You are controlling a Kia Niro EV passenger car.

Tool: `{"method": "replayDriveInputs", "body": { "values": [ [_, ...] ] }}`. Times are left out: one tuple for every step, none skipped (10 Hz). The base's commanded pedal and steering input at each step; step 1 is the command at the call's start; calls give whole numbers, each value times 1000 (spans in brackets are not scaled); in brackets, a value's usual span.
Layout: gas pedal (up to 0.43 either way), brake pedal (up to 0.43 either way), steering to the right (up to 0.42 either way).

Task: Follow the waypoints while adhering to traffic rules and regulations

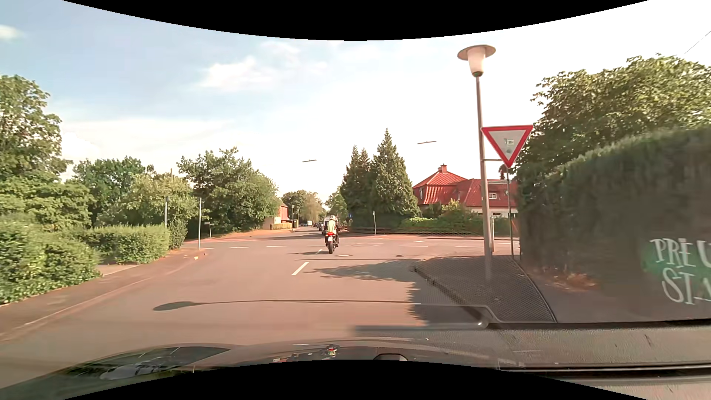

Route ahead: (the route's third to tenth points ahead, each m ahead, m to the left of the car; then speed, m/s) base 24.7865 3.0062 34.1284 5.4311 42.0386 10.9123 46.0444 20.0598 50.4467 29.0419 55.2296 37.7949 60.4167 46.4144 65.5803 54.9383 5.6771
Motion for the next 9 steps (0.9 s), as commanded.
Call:
{"method": "replayDriveInputs", "body": {
  "values": [
    [28, 0, -5],
    [0, 0, -4],
    [0, 0, -4],
    [0, 0, -4],
    [0, 0, -3],
    [0, 0, -3],
    [0, 0, -4],
    [0, 0, -3],
    [0, 0, -3]
  ]
}}
